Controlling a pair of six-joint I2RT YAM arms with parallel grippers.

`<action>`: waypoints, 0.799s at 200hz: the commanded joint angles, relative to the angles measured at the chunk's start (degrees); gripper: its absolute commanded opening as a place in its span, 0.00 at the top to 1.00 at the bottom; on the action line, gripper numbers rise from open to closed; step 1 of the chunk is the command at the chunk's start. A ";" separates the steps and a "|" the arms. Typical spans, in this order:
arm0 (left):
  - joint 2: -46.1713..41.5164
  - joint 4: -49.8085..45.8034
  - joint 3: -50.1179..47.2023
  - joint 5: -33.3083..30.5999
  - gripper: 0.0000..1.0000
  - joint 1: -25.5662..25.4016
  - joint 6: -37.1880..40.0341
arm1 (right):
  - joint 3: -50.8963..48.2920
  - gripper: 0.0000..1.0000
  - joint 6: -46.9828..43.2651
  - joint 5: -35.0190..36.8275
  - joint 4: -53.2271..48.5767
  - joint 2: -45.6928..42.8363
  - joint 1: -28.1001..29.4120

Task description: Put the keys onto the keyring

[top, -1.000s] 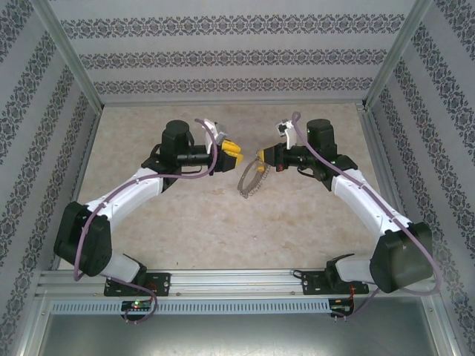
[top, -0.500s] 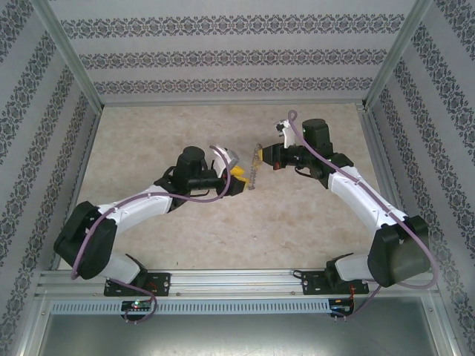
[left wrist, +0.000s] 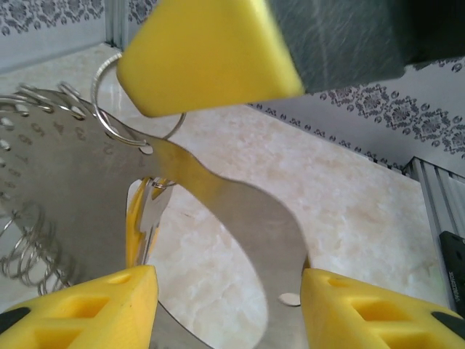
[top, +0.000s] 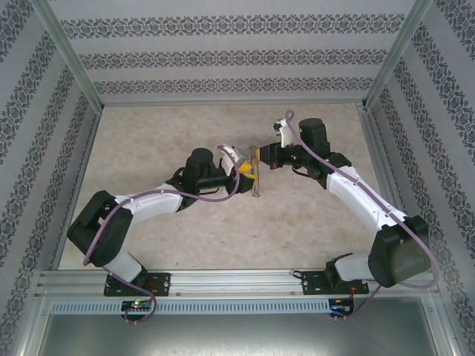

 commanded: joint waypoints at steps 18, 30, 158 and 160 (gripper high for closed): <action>-5.76 4.97 -3.28 -5.18 0.44 -2.00 -2.02 | 1.75 1.00 3.83 5.26 2.40 -1.44 1.24; -6.29 5.66 -4.00 -7.45 0.44 -2.70 -2.26 | 1.61 1.00 5.11 6.95 2.94 -1.63 1.51; 0.61 8.21 -2.74 -18.05 0.63 -3.41 0.63 | 1.98 1.00 6.08 7.83 3.28 -3.38 3.72; 0.68 8.23 -2.75 -17.96 0.65 -3.41 0.64 | 1.98 1.00 6.12 7.85 3.37 -3.32 3.65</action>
